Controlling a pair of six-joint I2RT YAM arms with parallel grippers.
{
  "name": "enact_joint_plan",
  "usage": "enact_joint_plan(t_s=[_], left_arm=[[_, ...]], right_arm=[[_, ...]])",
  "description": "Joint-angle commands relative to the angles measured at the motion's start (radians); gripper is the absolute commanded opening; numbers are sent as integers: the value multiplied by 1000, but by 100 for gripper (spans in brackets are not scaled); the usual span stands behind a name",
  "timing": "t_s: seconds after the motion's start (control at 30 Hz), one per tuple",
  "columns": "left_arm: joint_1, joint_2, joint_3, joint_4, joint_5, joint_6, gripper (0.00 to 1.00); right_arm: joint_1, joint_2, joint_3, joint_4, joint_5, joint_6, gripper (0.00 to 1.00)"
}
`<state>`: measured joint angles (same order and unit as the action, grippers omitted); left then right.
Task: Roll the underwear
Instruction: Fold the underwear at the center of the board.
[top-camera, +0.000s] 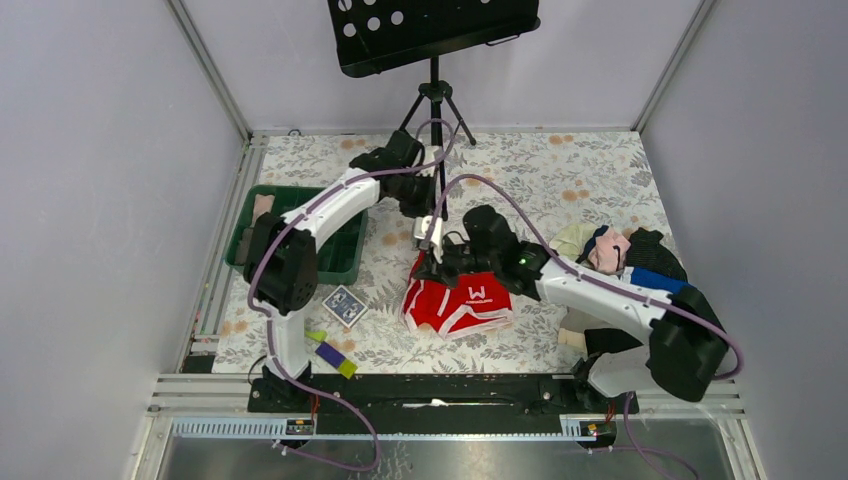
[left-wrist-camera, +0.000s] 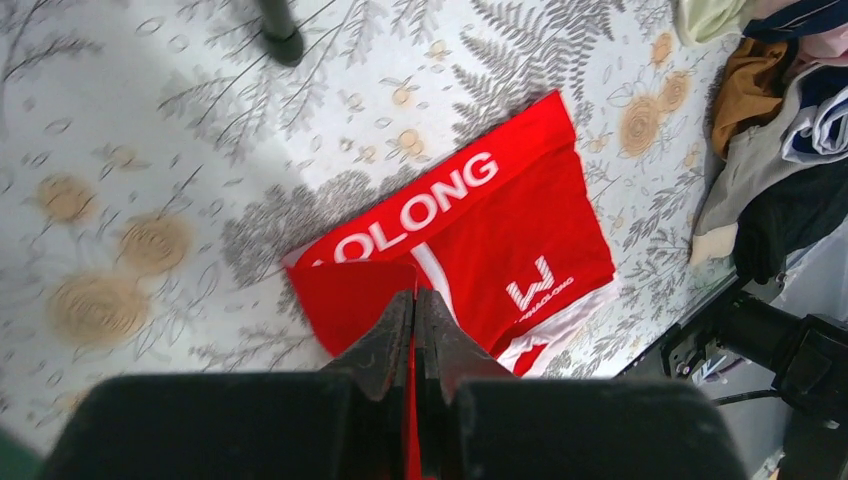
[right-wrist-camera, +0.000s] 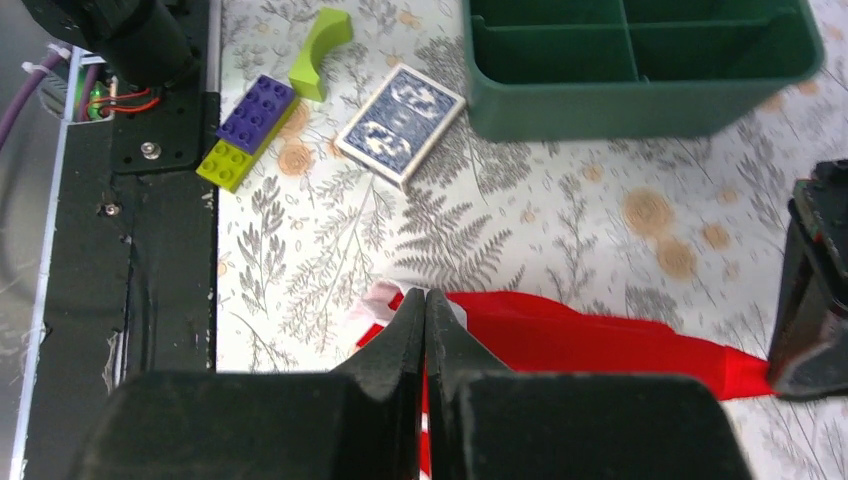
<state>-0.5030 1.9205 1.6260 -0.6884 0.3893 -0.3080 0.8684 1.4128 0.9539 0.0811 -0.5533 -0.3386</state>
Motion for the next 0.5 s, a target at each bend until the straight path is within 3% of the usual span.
enact_joint_plan(t_s=[0.0, 0.47], left_arm=[[-44, 60, 118, 18, 2, 1, 0], [-157, 231, 288, 35, -22, 37, 0]], right_arm=[[-51, -134, -63, -27, 28, 40, 0], [-127, -479, -278, -296, 99, 11, 0]])
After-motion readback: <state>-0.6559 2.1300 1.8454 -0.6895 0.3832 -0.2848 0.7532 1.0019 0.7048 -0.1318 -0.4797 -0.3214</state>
